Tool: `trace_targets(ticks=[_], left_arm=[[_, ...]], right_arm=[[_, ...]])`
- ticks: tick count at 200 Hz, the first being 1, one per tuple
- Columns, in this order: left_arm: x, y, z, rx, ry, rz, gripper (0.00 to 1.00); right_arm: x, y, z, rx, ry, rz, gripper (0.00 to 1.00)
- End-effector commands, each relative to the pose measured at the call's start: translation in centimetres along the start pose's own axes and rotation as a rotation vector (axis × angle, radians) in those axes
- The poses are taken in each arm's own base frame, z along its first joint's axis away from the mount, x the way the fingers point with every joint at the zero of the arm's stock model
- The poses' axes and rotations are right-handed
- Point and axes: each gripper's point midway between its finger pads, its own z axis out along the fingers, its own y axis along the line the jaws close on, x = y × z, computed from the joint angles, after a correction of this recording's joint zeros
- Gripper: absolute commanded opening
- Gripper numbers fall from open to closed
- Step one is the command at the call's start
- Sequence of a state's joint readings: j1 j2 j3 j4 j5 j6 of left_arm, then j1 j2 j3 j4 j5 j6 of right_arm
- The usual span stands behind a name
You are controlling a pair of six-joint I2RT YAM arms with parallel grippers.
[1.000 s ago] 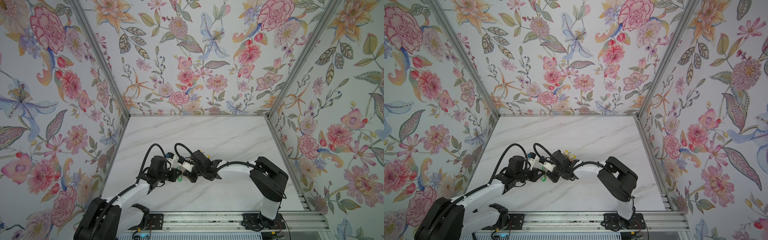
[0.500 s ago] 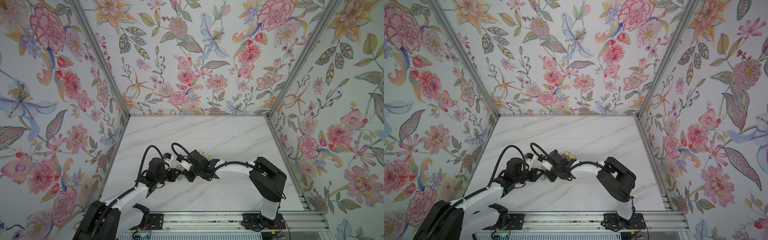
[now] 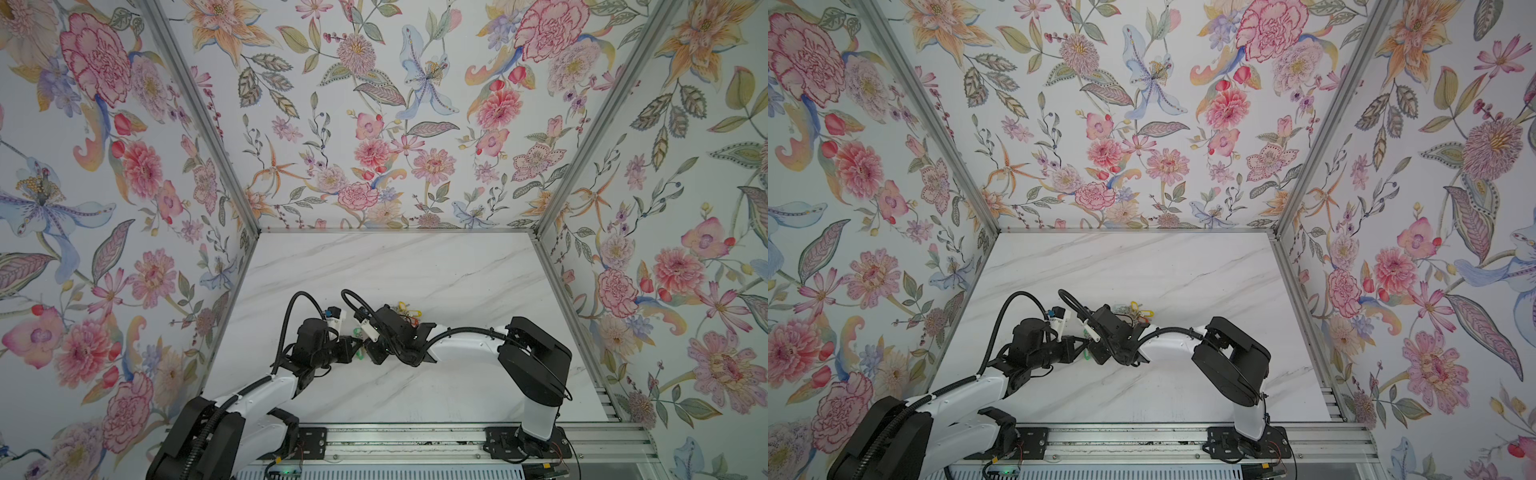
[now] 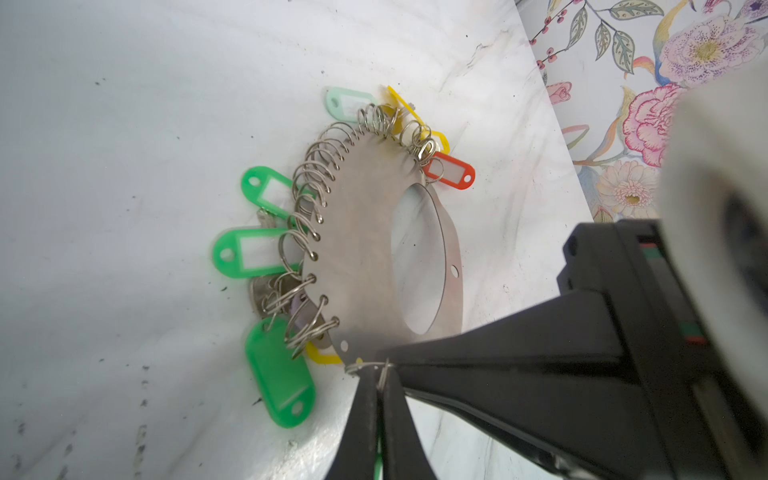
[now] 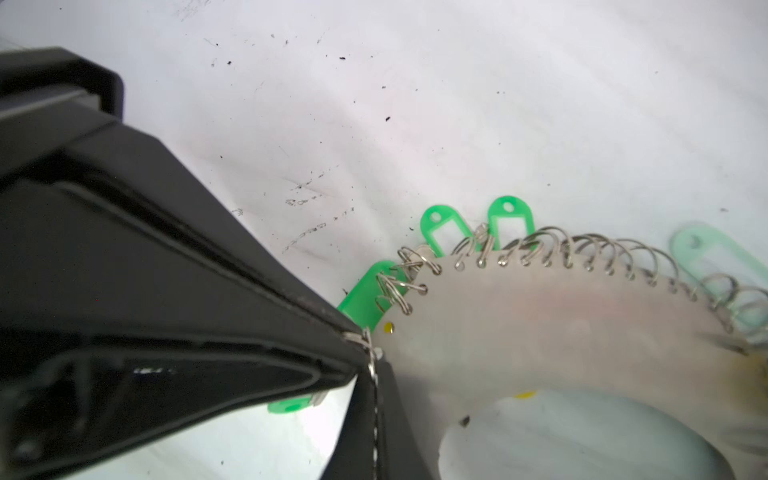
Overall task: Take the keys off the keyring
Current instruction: 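Open the right gripper and draw it back from the plate edge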
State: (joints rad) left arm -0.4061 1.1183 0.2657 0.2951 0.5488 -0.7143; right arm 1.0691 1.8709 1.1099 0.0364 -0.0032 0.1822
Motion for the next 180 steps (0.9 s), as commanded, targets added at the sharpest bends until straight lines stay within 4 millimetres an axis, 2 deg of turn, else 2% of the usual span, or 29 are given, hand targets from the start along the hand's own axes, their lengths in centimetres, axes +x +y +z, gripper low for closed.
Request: trace_targets(ticks=[1, 14, 30, 69, 96, 131, 154, 180], left_arm=[[1.2, -4.8, -0.3, 0.227, 0.063, 0.061, 0.00], [1.3, -4.4, -0.2, 0.204, 0.070, 0.070, 0.00], [1.2, -4.2, -0.1, 0.186, 0.071, 0.077, 0.00], [0.9, -3.2, 0.4, 0.127, 0.086, 0.102, 0.00], [0.8, -2.6, 0.7, 0.102, 0.096, 0.107, 0.00], [0.4, -2.4, 1.0, 0.086, 0.100, 0.104, 0.00], [0.1, -2.8, 1.0, 0.101, 0.091, 0.090, 0.00], [-0.2, -3.2, 0.8, 0.121, 0.074, 0.056, 0.00]], right_arm=[[0.3, -4.8, 0.2, 0.185, -0.061, 0.093, 0.00], [0.1, -4.1, -0.1, 0.158, -0.073, 0.083, 0.04], [0.3, -3.5, -0.6, 0.135, -0.066, 0.056, 0.13], [2.0, -2.9, -2.8, 0.088, -0.059, 0.045, 0.27], [2.9, -2.9, -4.1, 0.065, -0.066, 0.061, 0.29], [2.8, -2.3, -5.1, 0.028, -0.086, 0.083, 0.30], [2.6, -1.4, -5.4, 0.005, -0.091, 0.077, 0.31], [2.2, 0.7, -6.0, -0.070, -0.110, 0.060, 0.34]])
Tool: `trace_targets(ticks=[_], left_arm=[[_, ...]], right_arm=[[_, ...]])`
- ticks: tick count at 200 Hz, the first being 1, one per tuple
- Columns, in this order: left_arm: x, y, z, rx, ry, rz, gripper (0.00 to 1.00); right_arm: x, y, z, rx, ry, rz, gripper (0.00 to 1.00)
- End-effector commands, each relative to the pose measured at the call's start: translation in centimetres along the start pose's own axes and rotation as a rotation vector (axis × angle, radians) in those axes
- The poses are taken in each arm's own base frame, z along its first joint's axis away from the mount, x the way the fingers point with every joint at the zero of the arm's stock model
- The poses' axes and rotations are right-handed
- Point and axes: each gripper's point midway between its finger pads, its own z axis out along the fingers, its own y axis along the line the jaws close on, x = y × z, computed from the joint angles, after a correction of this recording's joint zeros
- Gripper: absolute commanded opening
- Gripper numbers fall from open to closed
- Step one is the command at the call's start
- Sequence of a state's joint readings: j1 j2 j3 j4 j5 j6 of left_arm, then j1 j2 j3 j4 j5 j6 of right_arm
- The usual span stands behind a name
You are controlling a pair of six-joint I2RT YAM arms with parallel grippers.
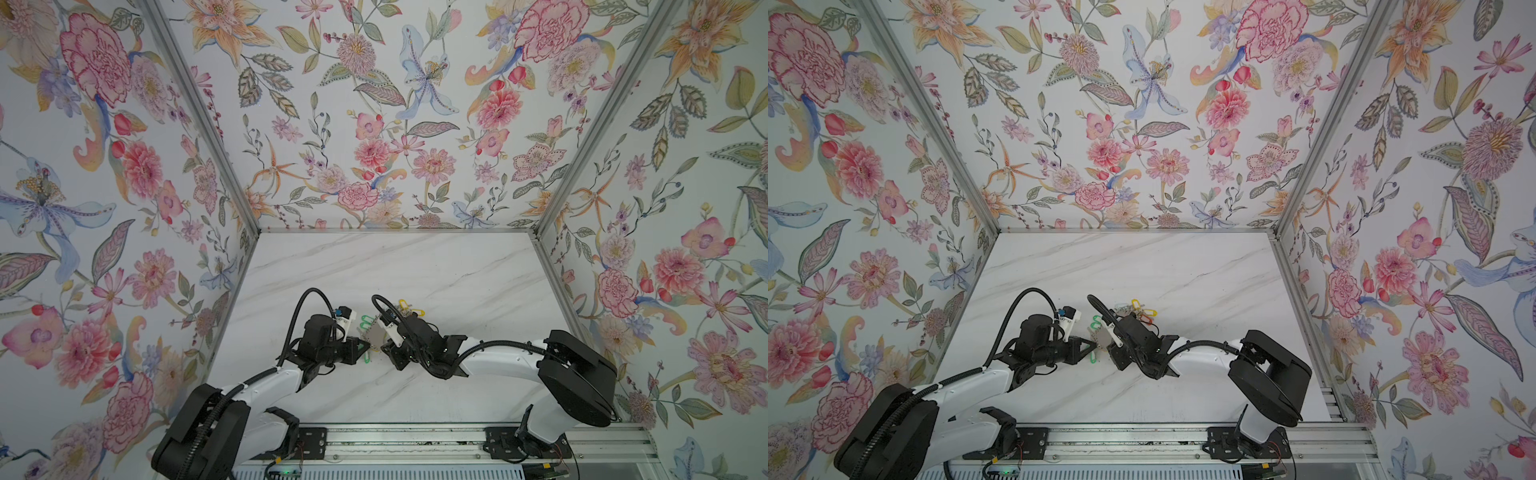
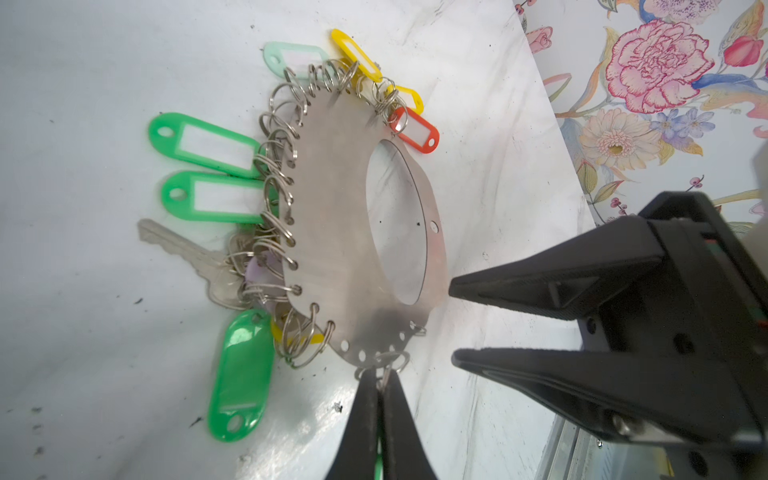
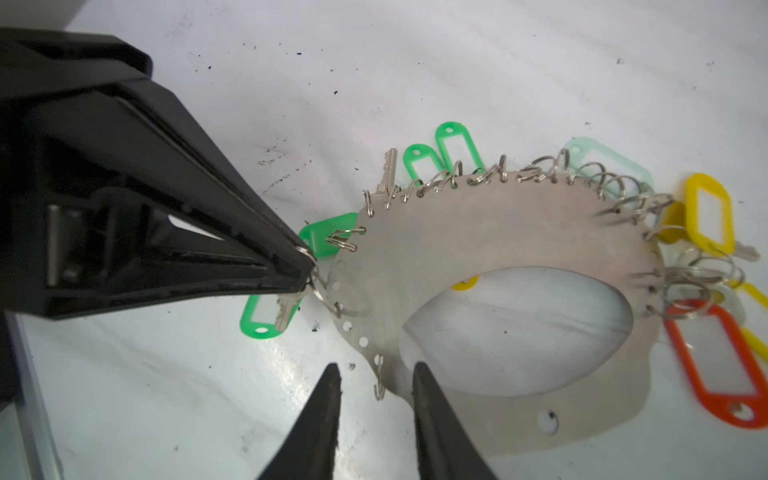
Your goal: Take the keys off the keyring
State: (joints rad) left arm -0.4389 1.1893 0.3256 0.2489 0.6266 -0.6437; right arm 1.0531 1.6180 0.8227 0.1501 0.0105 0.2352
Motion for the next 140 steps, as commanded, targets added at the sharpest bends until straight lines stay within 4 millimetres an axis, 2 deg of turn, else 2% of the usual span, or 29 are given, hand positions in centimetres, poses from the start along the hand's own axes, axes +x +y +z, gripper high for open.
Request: trace_targets(ticks=[1, 30, 57, 106, 140], left_arm=[[-1.4, -1.6, -0.3, 0.058, -0.032, -0.002, 0.00], [-1.6, -1.8, -0.5, 0.067, -0.053, -0.059, 0.00], [-1.3, -1.4, -0.5, 0.046, -0.042, -0.119, 0.00], [-0.8, -0.7, -0.6, 0.002, -0.013, -0.153, 0.00], [-0.9, -0.7, -0.6, -0.005, -0.013, -0.156, 0.00]], right_arm=[[-0.4, 2.2, -0.7, -0.082, -0.026, -0.001, 0.34], [0.0, 5.0, -0.6, -0.163, -0.036, -0.038, 0.40], [0.5, 4.4, 0.6, -0.055, -0.046, -0.054, 0.44], [0.0, 3.1, 2.5, 0.178, -0.135, -0.097, 0.49], [-0.7, 3.3, 3.4, 0.202, -0.173, -0.087, 0.48]])
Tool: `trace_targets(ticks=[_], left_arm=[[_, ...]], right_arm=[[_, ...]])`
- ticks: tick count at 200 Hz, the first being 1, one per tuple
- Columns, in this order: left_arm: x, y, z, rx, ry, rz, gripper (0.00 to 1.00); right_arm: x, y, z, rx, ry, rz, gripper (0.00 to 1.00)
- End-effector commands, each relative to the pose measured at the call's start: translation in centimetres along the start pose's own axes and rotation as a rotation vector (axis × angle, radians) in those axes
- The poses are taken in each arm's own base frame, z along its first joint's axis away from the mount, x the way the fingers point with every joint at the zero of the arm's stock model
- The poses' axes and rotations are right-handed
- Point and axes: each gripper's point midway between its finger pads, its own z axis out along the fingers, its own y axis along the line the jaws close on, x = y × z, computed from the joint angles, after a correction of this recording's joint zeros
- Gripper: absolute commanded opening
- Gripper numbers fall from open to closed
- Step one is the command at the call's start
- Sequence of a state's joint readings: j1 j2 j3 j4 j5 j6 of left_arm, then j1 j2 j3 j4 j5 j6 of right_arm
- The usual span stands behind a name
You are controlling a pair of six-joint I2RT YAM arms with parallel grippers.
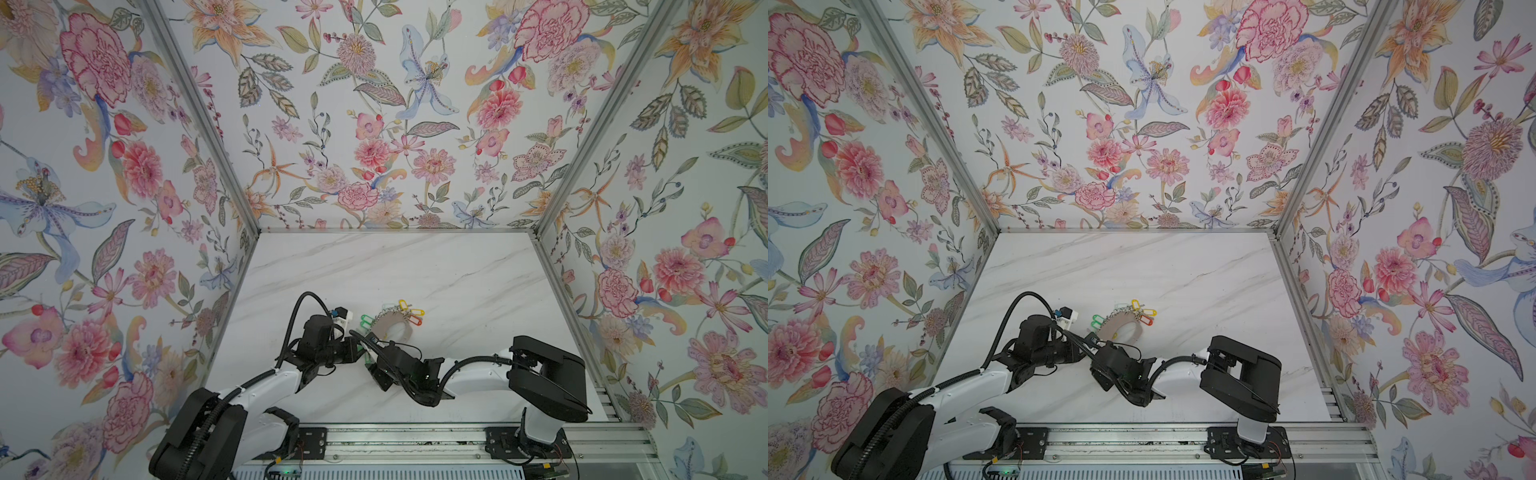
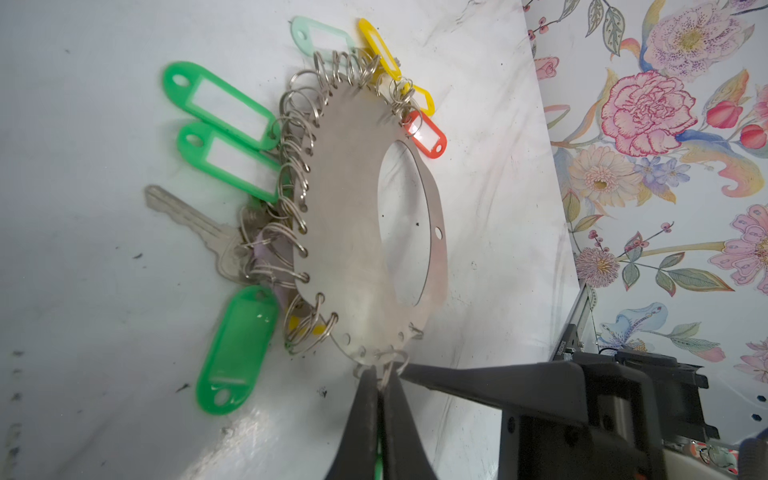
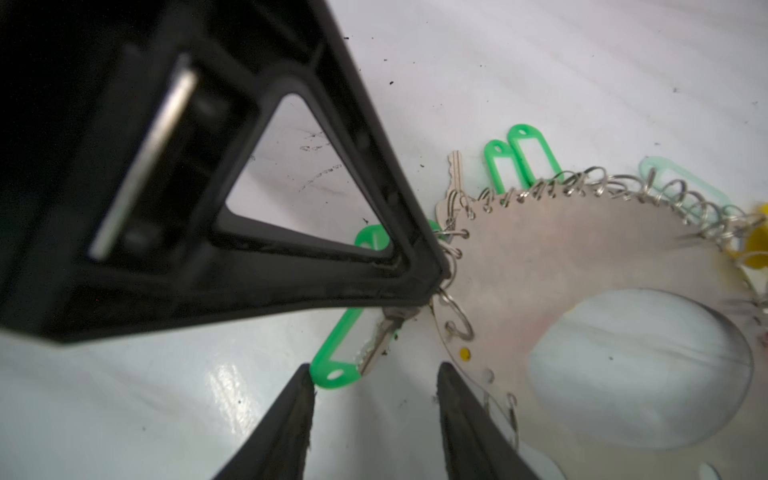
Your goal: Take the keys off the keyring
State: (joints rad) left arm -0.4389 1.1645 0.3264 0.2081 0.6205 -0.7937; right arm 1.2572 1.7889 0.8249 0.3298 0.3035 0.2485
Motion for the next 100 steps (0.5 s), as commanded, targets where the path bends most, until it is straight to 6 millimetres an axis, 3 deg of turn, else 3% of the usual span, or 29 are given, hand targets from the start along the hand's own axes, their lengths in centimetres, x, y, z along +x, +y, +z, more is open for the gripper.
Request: trace_targets(ticks=[1, 48, 100], left_arm=[[-1.0, -0.9, -0.3, 0.009, -0.020, 0.001, 0.00], [-1.2, -0.9, -0.3, 0.006, -0.023, -0.012, 0.00], [-1.0, -0.7, -0.2, 0.002, -0.019, -0.012, 0.00]], right_arm=[[-2.8, -0.8, 0.3, 0.083, -0.101, 0.035, 0.48], [-3.2, 0.0, 0.6, 0.081, -0.114, 0.029, 0.45], [-4.0, -0.1, 0.9, 0.105, -0.117, 0.026, 0.31]])
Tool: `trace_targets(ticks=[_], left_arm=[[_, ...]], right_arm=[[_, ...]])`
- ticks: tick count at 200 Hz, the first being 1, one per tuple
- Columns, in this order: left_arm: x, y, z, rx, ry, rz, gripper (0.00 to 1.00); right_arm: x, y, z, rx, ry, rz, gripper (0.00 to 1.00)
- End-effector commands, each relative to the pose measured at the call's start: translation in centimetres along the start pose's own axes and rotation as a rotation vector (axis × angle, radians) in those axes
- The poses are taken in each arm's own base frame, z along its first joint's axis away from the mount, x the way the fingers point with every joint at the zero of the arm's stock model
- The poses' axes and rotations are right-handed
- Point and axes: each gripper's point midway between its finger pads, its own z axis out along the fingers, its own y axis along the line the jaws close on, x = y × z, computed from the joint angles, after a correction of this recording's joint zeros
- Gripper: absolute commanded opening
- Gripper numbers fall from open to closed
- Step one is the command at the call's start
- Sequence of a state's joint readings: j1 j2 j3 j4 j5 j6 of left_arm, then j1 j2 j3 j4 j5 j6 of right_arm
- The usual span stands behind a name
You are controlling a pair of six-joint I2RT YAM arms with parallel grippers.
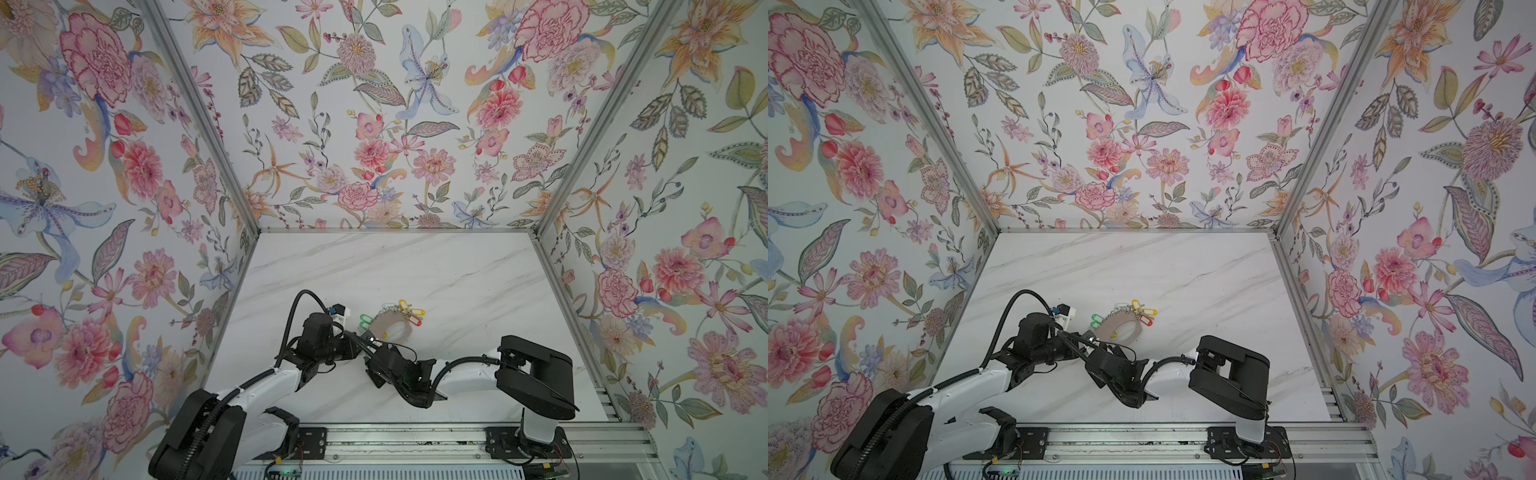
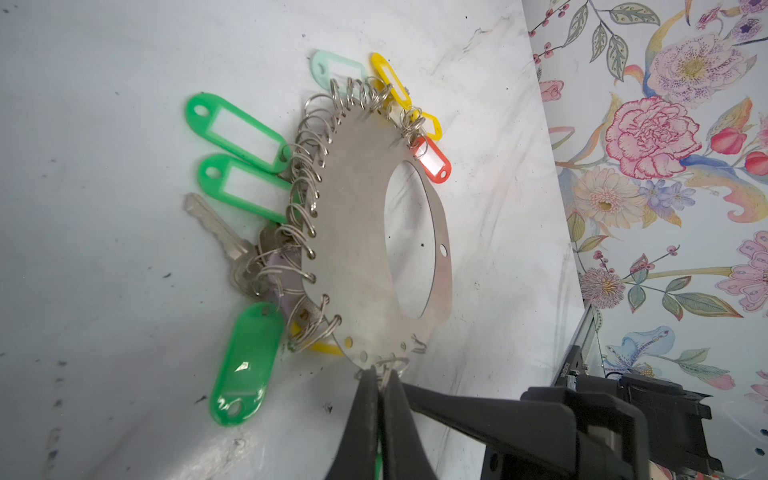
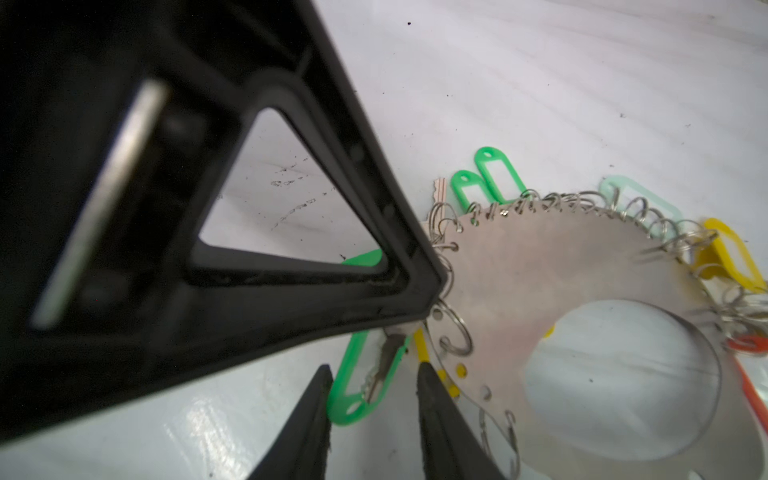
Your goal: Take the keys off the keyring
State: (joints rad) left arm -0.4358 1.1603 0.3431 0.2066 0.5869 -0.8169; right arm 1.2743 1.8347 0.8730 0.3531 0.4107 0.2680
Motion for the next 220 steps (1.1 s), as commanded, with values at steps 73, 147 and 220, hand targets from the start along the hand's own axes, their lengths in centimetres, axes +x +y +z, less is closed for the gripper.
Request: trace_targets(ticks=[73, 147, 220], left_arm=[[0.2, -0.7, 0.0, 0.029, 0.020, -0.002, 0.00], [0.4, -0.6, 0.0, 0.032, 0.018, -0.005, 0.00], [0.4, -0.6, -0.1, 0.028, 0.018, 0.002, 0.00]], right_arm=[[-3.2, 0.0, 0.6, 0.053, -0.089, 0.016, 0.23], [-4.6, 0.2, 1.5, 0.057, -0.142, 0.016, 0.26], [-4.5, -0.5, 1.4, 0.072, -0.129, 0.032, 0.09]])
